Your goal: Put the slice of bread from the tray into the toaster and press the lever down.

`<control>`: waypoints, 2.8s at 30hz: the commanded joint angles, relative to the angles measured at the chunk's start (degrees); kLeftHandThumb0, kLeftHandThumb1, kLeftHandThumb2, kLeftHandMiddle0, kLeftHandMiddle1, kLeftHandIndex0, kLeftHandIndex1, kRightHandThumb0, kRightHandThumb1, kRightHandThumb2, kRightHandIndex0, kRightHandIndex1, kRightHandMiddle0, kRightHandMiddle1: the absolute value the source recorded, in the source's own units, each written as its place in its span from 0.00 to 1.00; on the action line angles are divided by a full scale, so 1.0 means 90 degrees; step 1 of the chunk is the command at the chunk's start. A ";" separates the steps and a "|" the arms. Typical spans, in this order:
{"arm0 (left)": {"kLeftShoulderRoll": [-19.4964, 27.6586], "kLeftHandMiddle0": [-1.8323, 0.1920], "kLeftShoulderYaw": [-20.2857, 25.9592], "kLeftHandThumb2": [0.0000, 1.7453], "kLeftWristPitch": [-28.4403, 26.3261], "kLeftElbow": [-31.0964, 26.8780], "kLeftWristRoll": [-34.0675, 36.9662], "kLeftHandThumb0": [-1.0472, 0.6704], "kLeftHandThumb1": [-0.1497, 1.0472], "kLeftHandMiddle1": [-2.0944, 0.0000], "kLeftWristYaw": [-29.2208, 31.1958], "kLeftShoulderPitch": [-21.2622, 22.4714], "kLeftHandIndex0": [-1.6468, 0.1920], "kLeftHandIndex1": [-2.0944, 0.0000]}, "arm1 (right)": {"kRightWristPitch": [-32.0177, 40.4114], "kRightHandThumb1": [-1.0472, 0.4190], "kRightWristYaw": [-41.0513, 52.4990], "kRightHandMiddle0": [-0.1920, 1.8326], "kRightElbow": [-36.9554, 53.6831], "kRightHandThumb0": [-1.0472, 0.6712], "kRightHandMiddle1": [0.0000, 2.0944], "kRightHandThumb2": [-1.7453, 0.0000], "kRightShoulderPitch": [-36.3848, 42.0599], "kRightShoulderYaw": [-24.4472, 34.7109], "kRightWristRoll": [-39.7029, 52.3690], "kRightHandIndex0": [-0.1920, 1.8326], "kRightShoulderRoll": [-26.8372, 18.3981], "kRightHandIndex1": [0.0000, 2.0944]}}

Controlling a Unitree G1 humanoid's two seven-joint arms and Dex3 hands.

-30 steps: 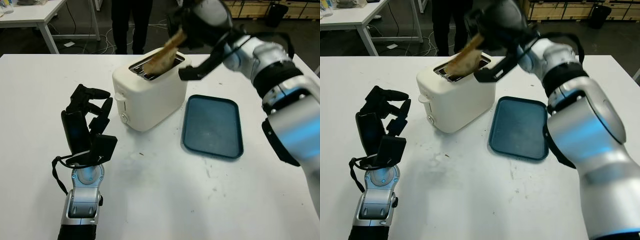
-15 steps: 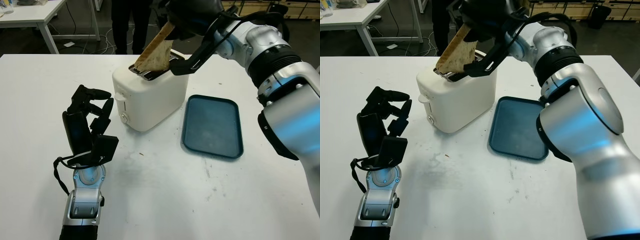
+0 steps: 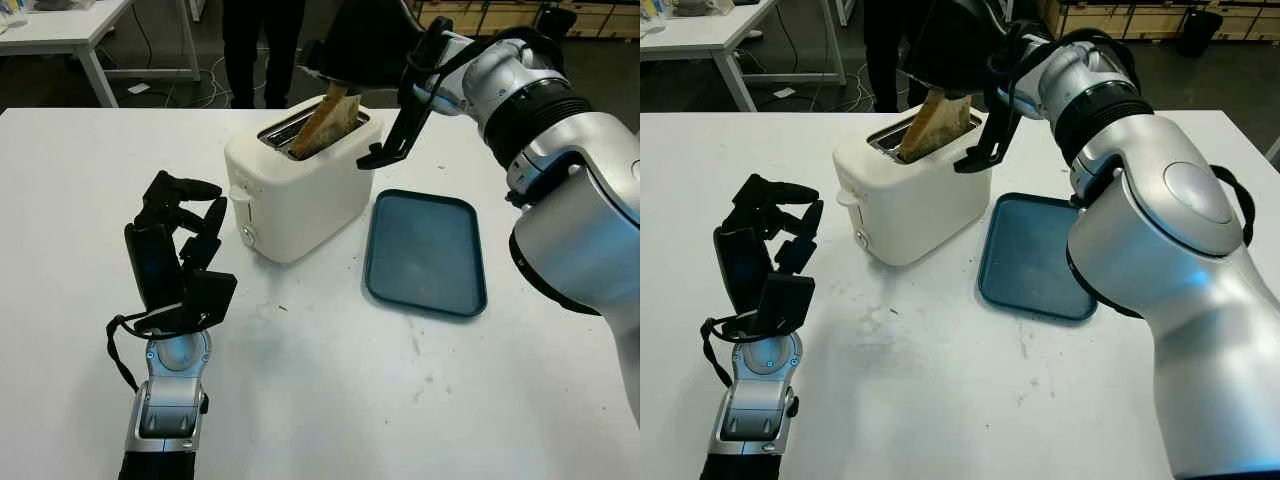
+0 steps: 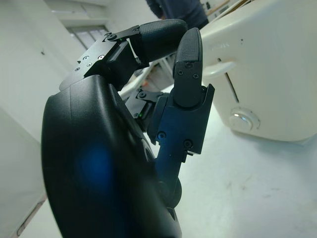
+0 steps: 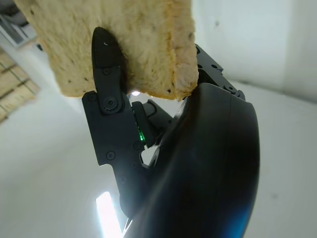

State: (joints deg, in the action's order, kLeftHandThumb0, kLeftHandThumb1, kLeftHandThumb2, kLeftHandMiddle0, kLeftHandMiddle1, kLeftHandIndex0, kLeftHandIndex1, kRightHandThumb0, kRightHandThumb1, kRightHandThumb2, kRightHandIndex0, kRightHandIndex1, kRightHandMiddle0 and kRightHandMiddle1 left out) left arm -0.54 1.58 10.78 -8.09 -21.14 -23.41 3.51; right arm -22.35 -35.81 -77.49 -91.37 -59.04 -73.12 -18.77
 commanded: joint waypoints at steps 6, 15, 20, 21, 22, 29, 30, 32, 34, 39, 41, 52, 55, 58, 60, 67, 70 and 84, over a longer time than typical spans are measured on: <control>-0.0039 0.54 -0.0040 0.10 -0.0027 -0.0088 -0.0064 0.35 0.89 0.21 -0.0007 -0.0064 0.56 0.37 | 0.0250 0.09 -0.0101 0.47 -0.0048 0.32 0.70 0.89 -0.0316 -0.0332 -0.0317 0.66 0.0049 0.83; -0.0056 0.54 -0.0062 0.10 0.0011 -0.0098 -0.0119 0.36 0.89 0.21 -0.0054 -0.0079 0.57 0.37 | 0.0241 0.12 -0.0495 0.47 -0.0050 0.33 0.69 0.97 -0.0313 -0.0559 -0.0491 0.65 0.0149 0.83; -0.0051 0.54 -0.0050 0.10 0.0050 -0.0085 -0.0119 0.36 0.89 0.21 -0.0086 -0.0076 0.56 0.37 | -0.0238 0.09 -0.0205 0.48 -0.0066 0.32 0.75 0.94 -0.0246 -0.0286 -0.0122 0.64 0.0234 0.83; -0.0068 0.53 -0.0051 0.10 0.0025 -0.0103 -0.0099 0.36 0.89 0.21 -0.0082 -0.0080 0.56 0.37 | -0.0234 0.09 -0.0201 0.47 -0.0061 0.31 0.76 0.92 -0.0254 -0.0324 -0.0155 0.64 0.0249 0.83; -0.0078 0.53 -0.0052 0.10 0.0041 -0.0101 -0.0079 0.36 0.89 0.21 -0.0087 -0.0081 0.56 0.37 | -0.0317 0.09 -0.0027 0.47 -0.0067 0.29 0.75 0.90 -0.0252 -0.0244 -0.0056 0.63 0.0272 0.83; -0.0063 0.53 -0.0093 0.11 0.0134 -0.0068 -0.0114 0.37 0.89 0.20 -0.0145 -0.0094 0.56 0.37 | -0.0394 0.09 0.0942 0.34 -0.0036 0.06 0.56 0.92 -0.0271 -0.0147 0.0042 0.39 0.0388 0.62; -0.0063 0.53 -0.0097 0.11 0.0120 -0.0074 -0.0123 0.37 0.89 0.20 -0.0152 -0.0097 0.56 0.37 | -0.0427 0.09 0.1086 0.34 -0.0034 0.06 0.46 0.94 -0.0261 -0.0111 0.0083 0.38 0.0402 0.51; -0.0061 0.53 -0.0096 0.11 0.0120 -0.0066 -0.0143 0.37 0.89 0.20 -0.0181 -0.0091 0.56 0.36 | -0.0442 0.09 0.1361 0.38 -0.0034 0.06 0.25 0.98 -0.0257 -0.0069 0.0129 0.36 0.0425 0.36; -0.0066 0.53 -0.0095 0.10 0.0088 -0.0080 -0.0152 0.36 0.89 0.20 -0.0187 -0.0093 0.57 0.36 | -0.0421 0.11 0.1571 0.40 -0.0021 0.05 0.11 1.00 -0.0301 -0.0076 0.0110 0.25 0.0430 0.46; -0.0074 0.53 -0.0094 0.10 0.0042 -0.0102 -0.0130 0.37 0.89 0.20 -0.0172 -0.0096 0.57 0.36 | -0.0363 0.17 0.1730 0.32 0.0014 0.04 0.02 1.00 -0.0396 -0.0085 0.0077 0.11 0.0422 0.47; -0.0073 0.53 -0.0102 0.10 0.0033 -0.0104 -0.0139 0.37 0.89 0.20 -0.0167 -0.0095 0.57 0.35 | -0.0345 0.19 0.1822 0.27 0.0016 0.03 0.01 1.00 -0.0429 -0.0082 0.0078 0.10 0.0430 0.33; -0.0045 0.53 -0.0086 0.10 0.0094 -0.0061 -0.0154 0.37 0.89 0.20 -0.0216 -0.0099 0.57 0.35 | -0.0840 0.23 0.3072 0.29 0.0186 0.21 0.04 0.99 -0.0393 0.2109 0.2351 0.17 0.0056 0.22; -0.0011 0.53 -0.0049 0.10 0.0091 -0.0052 -0.0111 0.37 0.89 0.20 -0.0195 -0.0094 0.57 0.35 | -0.1258 0.14 0.2543 0.44 0.0387 0.28 0.09 0.98 -0.0020 0.3057 0.3258 0.31 -0.0274 0.31; -0.0002 0.53 -0.0040 0.10 0.0052 -0.0087 -0.0066 0.37 0.89 0.20 -0.0138 -0.0092 0.57 0.35 | -0.1813 0.09 0.2283 0.53 0.0580 0.30 0.12 0.96 0.0554 0.4001 0.4231 0.40 -0.0479 0.44; 0.0022 0.53 -0.0033 0.11 0.0085 -0.0064 -0.0047 0.37 0.89 0.20 -0.0111 -0.0067 0.57 0.35 | -0.2283 0.09 0.2599 0.54 0.0684 0.33 0.18 0.92 0.1212 0.4853 0.5255 0.40 -0.0484 0.57; 0.0137 0.55 -0.0013 0.10 -0.0111 -0.0109 -0.0050 0.37 0.89 0.22 0.0083 0.0045 0.57 0.36 | -0.1236 0.09 0.5506 0.51 0.2565 0.41 0.24 0.81 0.4134 0.7004 0.8869 0.50 -0.0067 0.46; 0.0217 0.54 0.0014 0.10 -0.0069 -0.0038 0.0021 0.37 0.89 0.23 0.0190 0.0128 0.56 0.37 | -0.0221 0.09 0.6010 0.48 0.4736 0.44 0.37 0.74 0.5871 0.7203 0.9737 0.49 -0.0015 0.52; 0.0269 0.53 0.0028 0.10 -0.0140 -0.0010 0.0083 0.38 0.89 0.24 0.0423 0.0298 0.54 0.39 | -0.0327 0.09 0.3994 0.50 0.8432 0.46 0.27 0.82 0.9629 0.7451 0.7815 0.45 0.0603 0.64</control>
State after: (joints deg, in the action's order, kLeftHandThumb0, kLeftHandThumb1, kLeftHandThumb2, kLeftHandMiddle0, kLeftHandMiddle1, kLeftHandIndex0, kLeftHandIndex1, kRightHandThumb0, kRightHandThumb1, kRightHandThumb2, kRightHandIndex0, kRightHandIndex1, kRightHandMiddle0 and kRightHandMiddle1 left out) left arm 1.92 1.76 10.05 -8.43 -20.58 -19.99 5.73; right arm -23.87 1.37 -3.28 -5.95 8.34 -1.38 -14.42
